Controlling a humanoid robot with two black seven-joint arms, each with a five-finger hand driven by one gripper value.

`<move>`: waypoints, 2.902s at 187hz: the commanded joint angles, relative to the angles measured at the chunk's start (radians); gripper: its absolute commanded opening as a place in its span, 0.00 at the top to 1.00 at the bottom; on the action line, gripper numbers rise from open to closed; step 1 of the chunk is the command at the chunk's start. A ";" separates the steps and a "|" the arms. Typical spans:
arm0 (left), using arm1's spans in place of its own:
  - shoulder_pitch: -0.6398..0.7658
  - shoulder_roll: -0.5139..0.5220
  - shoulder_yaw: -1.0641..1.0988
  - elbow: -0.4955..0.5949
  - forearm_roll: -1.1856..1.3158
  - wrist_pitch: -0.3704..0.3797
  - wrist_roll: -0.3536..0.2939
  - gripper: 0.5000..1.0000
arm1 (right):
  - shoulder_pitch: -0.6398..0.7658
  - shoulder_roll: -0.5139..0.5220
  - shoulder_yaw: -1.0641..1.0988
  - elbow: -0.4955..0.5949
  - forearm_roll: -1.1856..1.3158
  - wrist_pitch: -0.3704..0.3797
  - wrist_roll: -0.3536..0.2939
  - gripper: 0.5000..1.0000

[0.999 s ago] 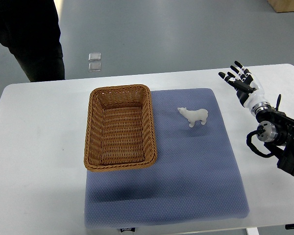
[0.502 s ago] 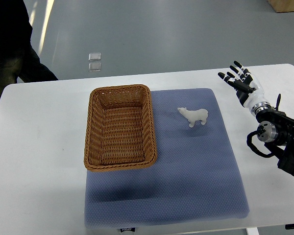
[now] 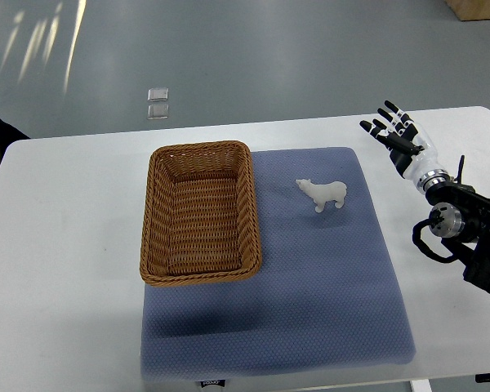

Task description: Place white bear in brown basket with right hand

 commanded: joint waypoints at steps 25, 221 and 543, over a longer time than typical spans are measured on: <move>0.000 0.000 0.000 0.000 0.000 0.000 0.000 0.00 | 0.003 -0.021 -0.009 0.000 -0.073 0.013 0.001 0.15; 0.000 0.000 0.000 0.000 0.000 0.000 0.002 0.00 | 0.023 -0.087 -0.012 0.040 -0.730 0.175 0.113 0.17; 0.003 0.000 -0.003 0.000 0.000 0.000 0.002 0.00 | 0.080 -0.107 -0.175 0.061 -1.172 0.033 0.143 0.63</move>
